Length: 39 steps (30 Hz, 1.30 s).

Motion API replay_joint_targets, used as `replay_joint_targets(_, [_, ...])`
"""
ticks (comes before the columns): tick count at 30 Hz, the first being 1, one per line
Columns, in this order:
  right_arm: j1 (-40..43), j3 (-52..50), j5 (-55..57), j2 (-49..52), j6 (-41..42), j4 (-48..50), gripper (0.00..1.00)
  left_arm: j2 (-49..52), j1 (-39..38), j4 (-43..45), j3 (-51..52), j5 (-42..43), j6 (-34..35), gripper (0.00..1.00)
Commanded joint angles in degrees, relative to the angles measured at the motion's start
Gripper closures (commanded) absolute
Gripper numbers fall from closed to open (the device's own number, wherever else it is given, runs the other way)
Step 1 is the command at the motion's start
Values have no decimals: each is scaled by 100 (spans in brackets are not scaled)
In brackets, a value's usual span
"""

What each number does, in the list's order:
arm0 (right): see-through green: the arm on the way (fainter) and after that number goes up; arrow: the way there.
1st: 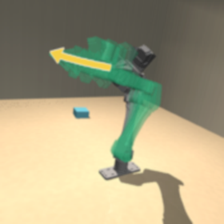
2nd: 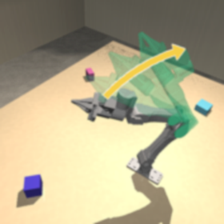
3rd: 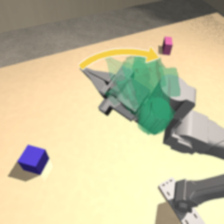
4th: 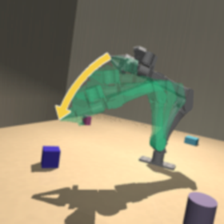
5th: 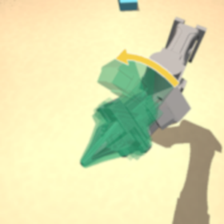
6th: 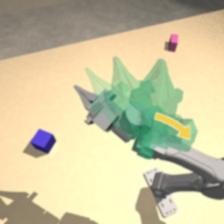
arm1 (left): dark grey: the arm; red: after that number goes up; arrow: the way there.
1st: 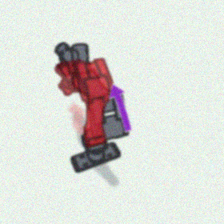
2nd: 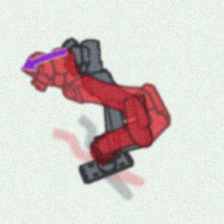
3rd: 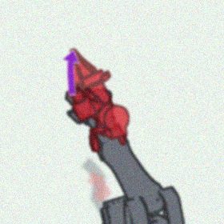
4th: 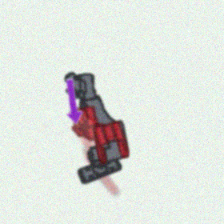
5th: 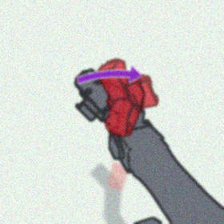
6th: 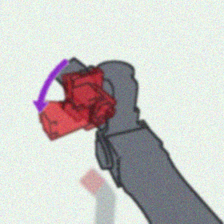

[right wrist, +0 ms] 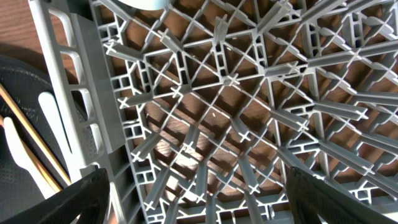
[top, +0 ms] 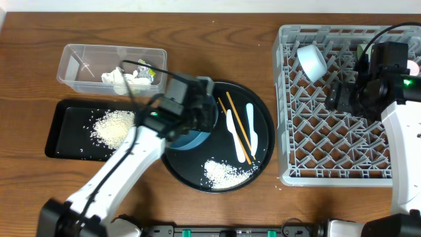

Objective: Sort waste into correct bins and load items into the dishwasher rack
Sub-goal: 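Bring the blue plate back with left gripper onto the round tray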

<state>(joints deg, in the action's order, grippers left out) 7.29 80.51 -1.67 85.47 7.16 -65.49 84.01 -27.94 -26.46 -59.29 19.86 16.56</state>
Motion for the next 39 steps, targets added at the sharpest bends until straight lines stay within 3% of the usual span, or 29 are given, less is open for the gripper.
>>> replay_joint_targets(1, [31,33,33,-98,-57,-15,14,289,-210,44,-116,-367,-153,94])
replay_joint_targets(5, [31,33,35,-98,-57,-11,14,479,-433,39,-116,-361,-127,90])
replay_joint_targets(8, [31,33,35,-98,-57,-4,13,459,-595,63,-120,-363,-129,65])
replay_joint_targets(10, [31,33,35,-98,-59,0,13,407,-640,55,-138,-358,-129,59])
replay_joint_targets(14, [24,33,22,-98,-85,13,11,114,-573,-144,-151,-367,-133,54])
replay_joint_targets(17, [11,33,-470,-98,-568,85,10,-232,-291,-540,-149,-450,-131,51])
replay_joint_targets(21, [-142,37,-1779,-98,-1423,214,14,-789,498,-1438,-149,-782,-131,50])
replay_joint_targets(25, [-616,37,-2334,-98,-1628,431,15,-1244,1526,-2288,-149,-1097,-133,46])
replay_joint_targets(33, [-2439,33,-1821,9,-1268,1097,9,-1482,3571,-3073,-142,-1095,-133,33])
replay_joint_targets(39, [-3432,31,-1034,710,-509,1467,10,-1456,4319,-3158,-83,-1095,-131,32])
